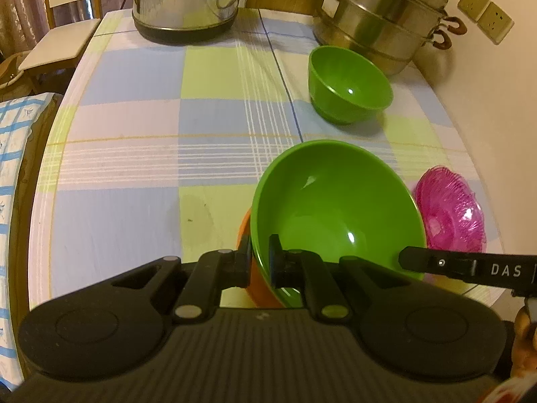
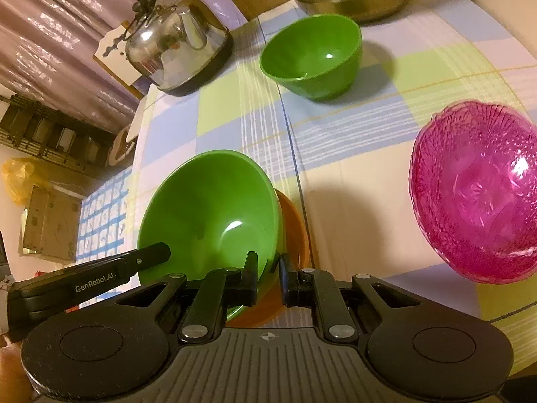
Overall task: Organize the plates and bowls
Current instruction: 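Carry the large green bowl with both grippers and lower it into the orange bowl, then open both grippers to release the green bowl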
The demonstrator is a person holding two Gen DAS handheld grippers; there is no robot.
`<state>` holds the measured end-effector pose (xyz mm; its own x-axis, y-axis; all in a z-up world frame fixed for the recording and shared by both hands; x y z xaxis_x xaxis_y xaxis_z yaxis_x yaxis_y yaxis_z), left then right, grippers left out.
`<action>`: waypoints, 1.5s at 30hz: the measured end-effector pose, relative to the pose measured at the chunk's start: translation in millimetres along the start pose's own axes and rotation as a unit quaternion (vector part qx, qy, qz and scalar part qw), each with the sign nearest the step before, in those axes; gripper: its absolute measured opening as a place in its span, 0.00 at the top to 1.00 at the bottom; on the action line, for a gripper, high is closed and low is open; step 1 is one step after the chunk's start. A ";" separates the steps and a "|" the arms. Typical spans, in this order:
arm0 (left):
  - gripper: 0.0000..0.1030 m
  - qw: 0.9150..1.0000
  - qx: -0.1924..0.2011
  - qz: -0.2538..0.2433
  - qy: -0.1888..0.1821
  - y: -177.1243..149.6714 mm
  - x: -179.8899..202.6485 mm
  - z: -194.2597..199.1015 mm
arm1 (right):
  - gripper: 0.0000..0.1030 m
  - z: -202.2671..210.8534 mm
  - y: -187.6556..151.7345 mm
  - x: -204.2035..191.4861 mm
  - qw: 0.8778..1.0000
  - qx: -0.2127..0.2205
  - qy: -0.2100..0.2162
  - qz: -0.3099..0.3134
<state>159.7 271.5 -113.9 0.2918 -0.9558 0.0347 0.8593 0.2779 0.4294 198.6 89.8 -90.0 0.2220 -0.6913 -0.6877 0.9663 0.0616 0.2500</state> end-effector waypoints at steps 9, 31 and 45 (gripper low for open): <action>0.92 1.000 -0.010 0.001 -0.001 -8.3 -1.4 -13.1 | 0.88 -8.4 -6.0 5.2 1.000 -0.009 -0.012 0.005; 0.92 1.000 -0.007 -0.014 0.006 -12.8 -1.4 -21.4 | 0.88 -19.2 -14.9 9.5 0.999 -0.024 -0.026 0.014; 0.92 0.999 0.003 -0.030 0.024 -11.5 -1.4 -21.3 | 0.87 -19.9 -14.4 11.8 0.999 -0.027 -0.027 0.023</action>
Point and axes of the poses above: each gripper's, at about its wrist camera, not at the fingertips, and z roughly against the way its jaws point, x to its right, y to its top, the point moved 9 cm from there along -z, roughly the way its jaws point, and after that the axes turned 10 degrees about y, right-handed, at the moved point
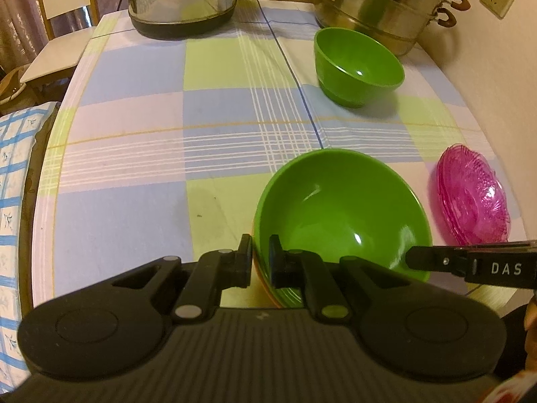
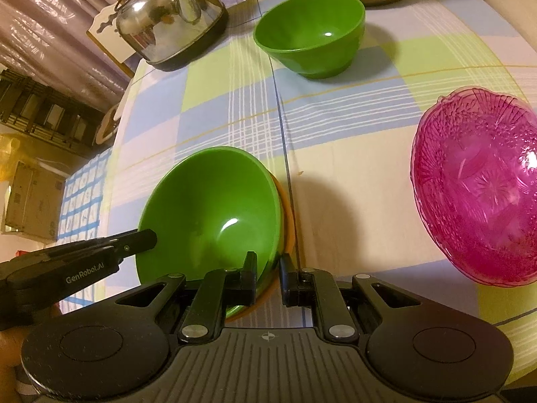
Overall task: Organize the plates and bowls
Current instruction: 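Open both grippers to release the green bowl, then move both open grippers toward the small green bowl rim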
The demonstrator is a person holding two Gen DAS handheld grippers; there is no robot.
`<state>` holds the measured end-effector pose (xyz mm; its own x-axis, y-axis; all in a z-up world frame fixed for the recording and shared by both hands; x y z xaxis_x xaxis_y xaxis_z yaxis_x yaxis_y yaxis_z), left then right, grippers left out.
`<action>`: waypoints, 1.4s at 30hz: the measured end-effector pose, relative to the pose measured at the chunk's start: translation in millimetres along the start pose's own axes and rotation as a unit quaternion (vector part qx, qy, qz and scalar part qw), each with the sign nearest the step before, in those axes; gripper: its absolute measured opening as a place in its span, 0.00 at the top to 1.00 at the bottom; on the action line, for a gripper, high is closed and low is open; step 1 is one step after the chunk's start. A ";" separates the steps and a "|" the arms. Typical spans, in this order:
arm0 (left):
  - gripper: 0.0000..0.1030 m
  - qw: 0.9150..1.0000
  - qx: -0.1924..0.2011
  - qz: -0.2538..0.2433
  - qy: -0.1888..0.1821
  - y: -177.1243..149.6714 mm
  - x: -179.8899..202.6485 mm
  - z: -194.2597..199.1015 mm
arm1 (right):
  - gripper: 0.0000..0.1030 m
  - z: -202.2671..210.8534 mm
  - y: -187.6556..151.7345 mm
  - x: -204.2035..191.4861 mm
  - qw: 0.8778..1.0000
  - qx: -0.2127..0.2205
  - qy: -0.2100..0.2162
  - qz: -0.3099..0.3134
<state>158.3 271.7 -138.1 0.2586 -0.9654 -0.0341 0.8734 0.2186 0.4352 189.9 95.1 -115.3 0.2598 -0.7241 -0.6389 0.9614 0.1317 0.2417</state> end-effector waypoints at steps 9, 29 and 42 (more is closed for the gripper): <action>0.92 1.000 0.001 0.027 -0.013 6.6 -8.1 5.6 | 0.46 14.1 6.5 4.1 1.000 0.026 0.012 -0.012; 0.15 0.992 0.047 0.034 -0.109 115.0 47.7 21.9 | 0.46 81.5 90.0 51.4 0.991 0.127 -0.010 -0.049; 0.09 0.991 0.050 0.043 -0.119 175.2 68.5 -21.6 | 0.46 77.2 147.0 79.1 0.988 0.145 -0.043 -0.031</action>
Point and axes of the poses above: each gripper's, at about its wrist camera, not at the fingertips, and z roughly against the way its jaws point, x to its right, y to its top, the point moved 9 cm from there along -z, roughly the way its jaws point, and after that the axes turned 10 degrees about y, right-handed, at the moved point
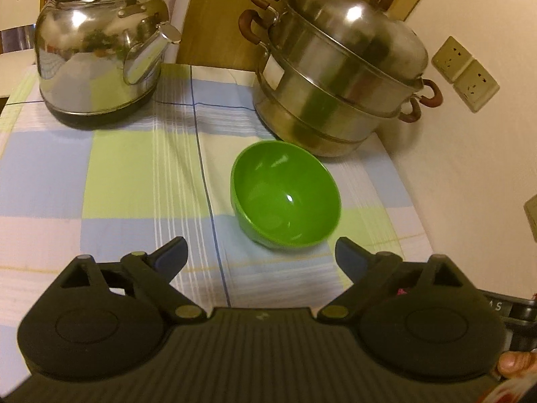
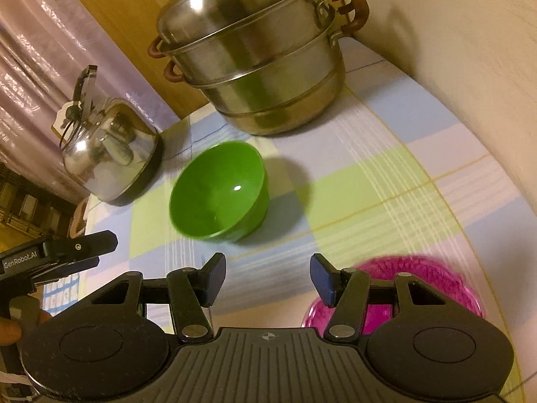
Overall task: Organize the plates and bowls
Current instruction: 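Move both open grippers toward the small green bowl rim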
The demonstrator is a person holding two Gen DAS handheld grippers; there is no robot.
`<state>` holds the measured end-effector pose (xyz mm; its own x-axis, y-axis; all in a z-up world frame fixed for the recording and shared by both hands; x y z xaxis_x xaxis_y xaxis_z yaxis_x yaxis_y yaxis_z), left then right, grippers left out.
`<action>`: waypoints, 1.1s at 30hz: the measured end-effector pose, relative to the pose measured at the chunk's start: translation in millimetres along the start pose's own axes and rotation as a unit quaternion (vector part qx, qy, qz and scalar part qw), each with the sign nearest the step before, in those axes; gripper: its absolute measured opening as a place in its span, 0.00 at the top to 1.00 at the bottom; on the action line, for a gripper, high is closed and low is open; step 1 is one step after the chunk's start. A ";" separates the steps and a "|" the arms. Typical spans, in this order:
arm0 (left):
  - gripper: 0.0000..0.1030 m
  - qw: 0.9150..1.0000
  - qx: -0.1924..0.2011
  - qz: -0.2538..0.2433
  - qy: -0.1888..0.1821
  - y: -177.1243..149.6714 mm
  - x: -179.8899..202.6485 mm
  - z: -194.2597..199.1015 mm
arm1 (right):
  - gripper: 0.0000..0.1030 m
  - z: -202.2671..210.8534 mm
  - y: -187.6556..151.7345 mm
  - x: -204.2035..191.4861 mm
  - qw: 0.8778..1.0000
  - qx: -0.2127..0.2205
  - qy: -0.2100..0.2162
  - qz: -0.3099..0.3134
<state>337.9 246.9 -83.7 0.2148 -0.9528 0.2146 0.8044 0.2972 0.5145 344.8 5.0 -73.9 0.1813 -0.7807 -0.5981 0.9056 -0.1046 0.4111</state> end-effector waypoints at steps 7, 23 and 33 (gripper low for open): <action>0.09 1.000 -0.005 -0.001 0.007 14.7 -4.5 -28.1 | 0.46 -24.7 14.0 6.6 1.000 -0.004 0.000 0.005; 0.11 1.000 -0.016 -0.012 0.009 33.6 -2.3 -87.5 | 0.46 -76.1 44.2 21.0 1.000 -0.012 0.011 -0.006; 0.20 0.999 -0.026 -0.030 0.009 35.6 2.9 -116.2 | 0.46 -106.9 49.8 31.8 1.000 -0.018 0.006 -0.007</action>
Point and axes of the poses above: each gripper's, at about its wrist camera, not at the fingertips, and z roughly against the way its jaws point, x to its right, y to its top, the point moved 9 cm from there along -z, roughly the way its jaws point, and after that the axes turned 10 degrees about y, right-handed, at the moved point
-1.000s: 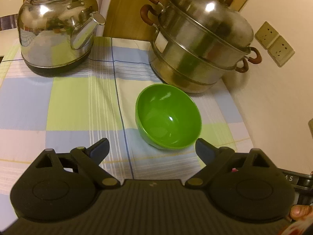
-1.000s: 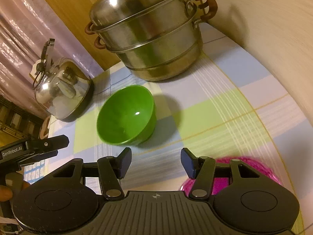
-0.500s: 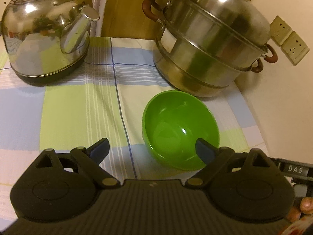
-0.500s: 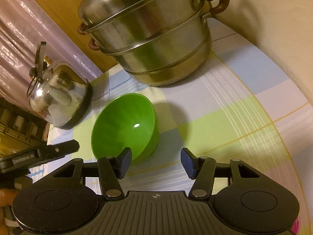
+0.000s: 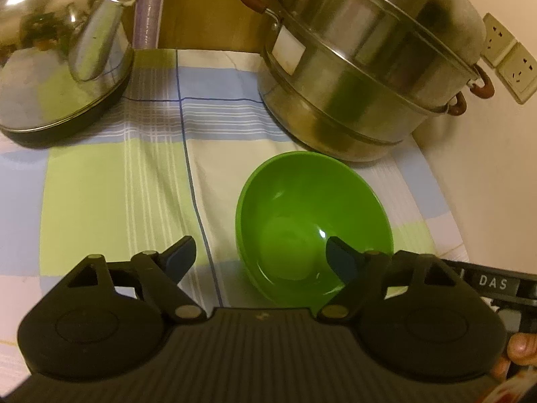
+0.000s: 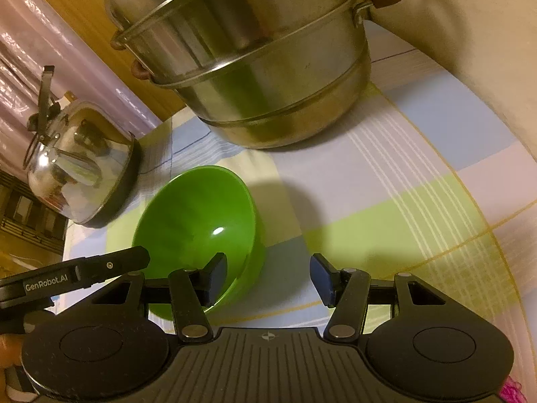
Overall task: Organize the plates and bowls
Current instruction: 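Move both open grippers toward the small green bowl rim, then close both grippers on the small green bowl rim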
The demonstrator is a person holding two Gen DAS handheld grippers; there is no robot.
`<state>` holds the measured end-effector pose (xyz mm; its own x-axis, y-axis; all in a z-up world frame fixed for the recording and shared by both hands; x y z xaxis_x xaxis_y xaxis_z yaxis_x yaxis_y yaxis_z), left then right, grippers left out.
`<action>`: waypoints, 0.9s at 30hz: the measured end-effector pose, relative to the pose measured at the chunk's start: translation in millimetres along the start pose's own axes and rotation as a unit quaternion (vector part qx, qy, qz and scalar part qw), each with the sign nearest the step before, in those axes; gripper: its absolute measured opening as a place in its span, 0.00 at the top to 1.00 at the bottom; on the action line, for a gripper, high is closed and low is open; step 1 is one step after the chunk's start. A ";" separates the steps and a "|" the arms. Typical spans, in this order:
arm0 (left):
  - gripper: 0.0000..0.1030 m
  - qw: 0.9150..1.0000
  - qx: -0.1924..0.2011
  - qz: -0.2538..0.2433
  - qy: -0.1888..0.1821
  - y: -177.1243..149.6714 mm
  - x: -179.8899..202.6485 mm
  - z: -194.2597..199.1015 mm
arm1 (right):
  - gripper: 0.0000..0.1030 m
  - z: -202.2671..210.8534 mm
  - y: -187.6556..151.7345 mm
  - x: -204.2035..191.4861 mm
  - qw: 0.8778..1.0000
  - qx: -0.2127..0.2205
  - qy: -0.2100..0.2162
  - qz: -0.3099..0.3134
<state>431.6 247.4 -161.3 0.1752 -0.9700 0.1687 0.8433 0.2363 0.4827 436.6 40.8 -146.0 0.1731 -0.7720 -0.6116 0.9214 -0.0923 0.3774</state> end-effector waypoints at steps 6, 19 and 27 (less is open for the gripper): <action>0.30 1.000 -0.001 -0.002 0.000 1.7 0.1 -10.8 | 0.46 -12.3 1.1 2.8 1.000 -0.003 0.002 0.001; 0.56 1.000 -0.012 -0.006 0.007 1.5 4.6 -26.6 | 0.62 -28.9 6.2 5.6 1.000 -0.015 0.009 -0.003; 0.73 1.000 -0.012 -0.003 0.019 3.0 3.1 -30.0 | 0.76 -34.5 6.4 2.3 1.000 -0.021 0.016 0.001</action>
<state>449.9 243.4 -185.1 0.1887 -0.9730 0.1328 0.8566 0.2292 0.4623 454.9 60.1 -169.0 0.1848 -0.7510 -0.6340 0.9352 -0.0639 0.3483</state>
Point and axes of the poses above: each gripper's, at about its wrist camera, not at the fingertips, and z roughly against the way its jaws point, x to its right, y to its top, the point moved 9 cm from there along -z, roughly the way its jaws point, and after that the axes turned 10 degrees about y, right-handed, at the moved point
